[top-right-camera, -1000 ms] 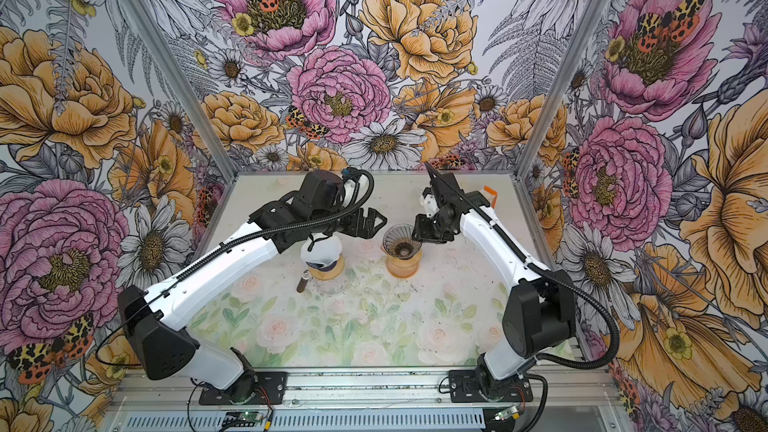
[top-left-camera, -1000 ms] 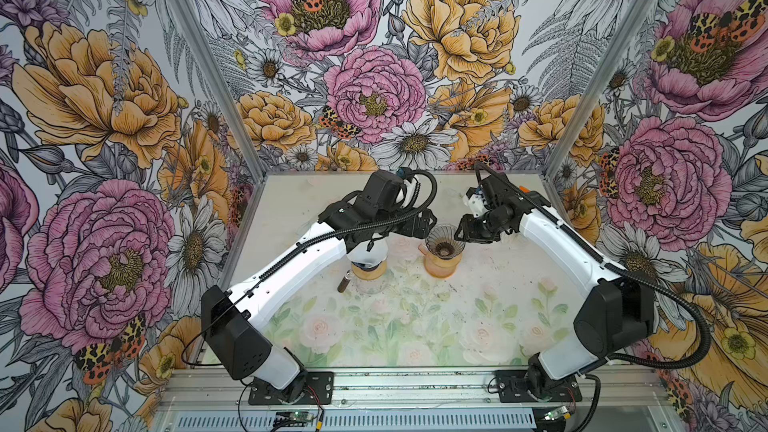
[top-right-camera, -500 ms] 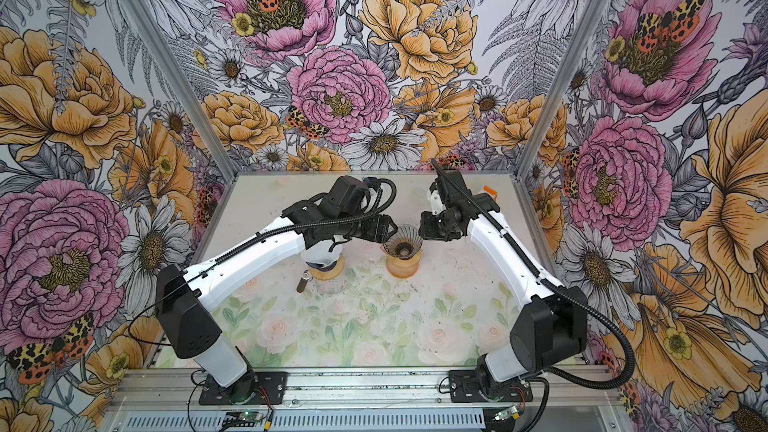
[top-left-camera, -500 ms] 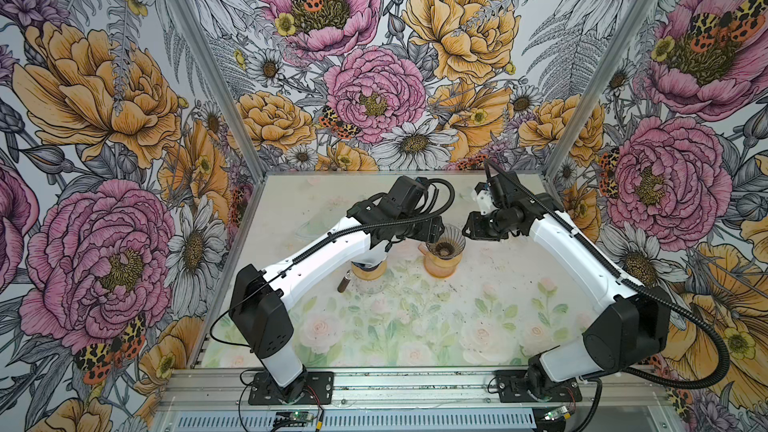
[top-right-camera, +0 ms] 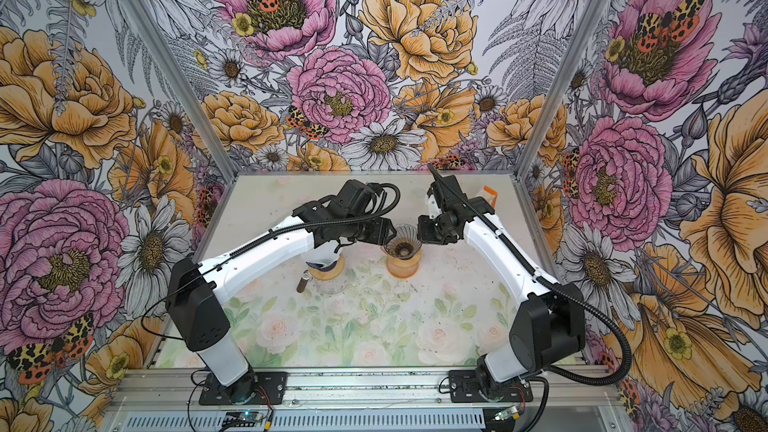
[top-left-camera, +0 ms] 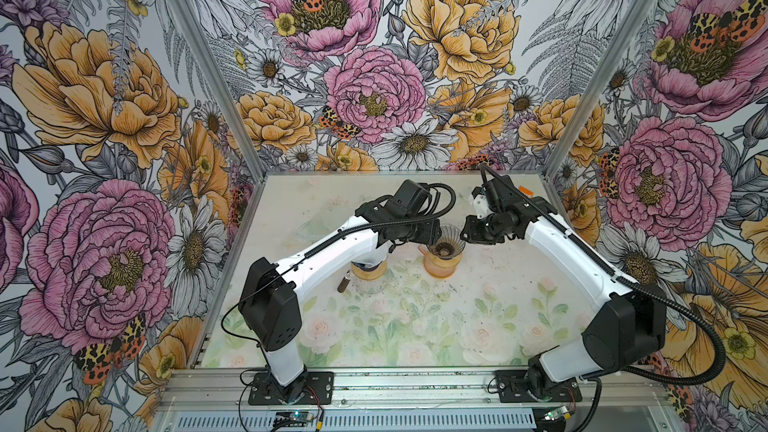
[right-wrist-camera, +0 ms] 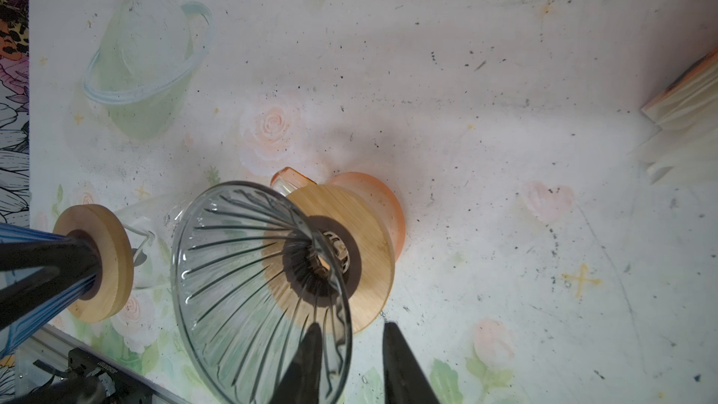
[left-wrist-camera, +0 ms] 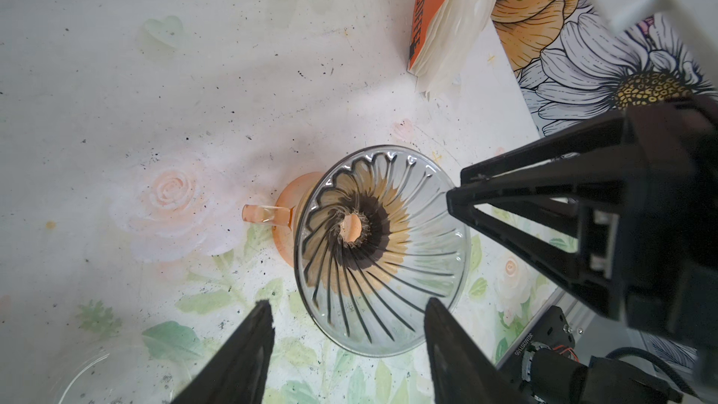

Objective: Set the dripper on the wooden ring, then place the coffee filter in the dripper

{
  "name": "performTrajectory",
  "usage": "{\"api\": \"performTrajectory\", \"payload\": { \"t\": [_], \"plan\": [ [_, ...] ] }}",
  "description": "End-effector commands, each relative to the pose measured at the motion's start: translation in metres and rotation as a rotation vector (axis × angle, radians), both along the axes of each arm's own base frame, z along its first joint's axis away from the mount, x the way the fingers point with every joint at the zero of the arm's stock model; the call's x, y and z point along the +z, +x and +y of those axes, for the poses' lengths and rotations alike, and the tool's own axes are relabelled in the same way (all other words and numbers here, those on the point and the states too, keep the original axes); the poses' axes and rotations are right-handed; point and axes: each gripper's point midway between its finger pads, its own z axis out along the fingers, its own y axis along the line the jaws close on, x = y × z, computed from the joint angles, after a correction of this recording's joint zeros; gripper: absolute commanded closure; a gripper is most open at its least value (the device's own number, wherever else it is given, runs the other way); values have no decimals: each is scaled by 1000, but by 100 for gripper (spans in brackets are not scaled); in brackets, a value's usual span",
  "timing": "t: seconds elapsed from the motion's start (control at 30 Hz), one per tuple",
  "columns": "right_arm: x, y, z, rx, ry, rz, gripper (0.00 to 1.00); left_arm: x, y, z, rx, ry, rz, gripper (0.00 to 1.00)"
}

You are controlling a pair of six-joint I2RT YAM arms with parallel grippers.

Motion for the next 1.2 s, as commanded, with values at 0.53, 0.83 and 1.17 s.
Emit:
{"api": "performTrajectory", "payload": {
  "t": [0.53,0.83,1.17],
  "plan": [
    [-14,3,1,-36,5,6,86,-17,14,-4,31,5,45,57],
    [-14,3,1,-36,9,1,89,-33,17,-9,17,19,75,65],
    [-17,2,1,-35,5,8,93,-36,20,-8,14,13,87,72]
  ]
}}
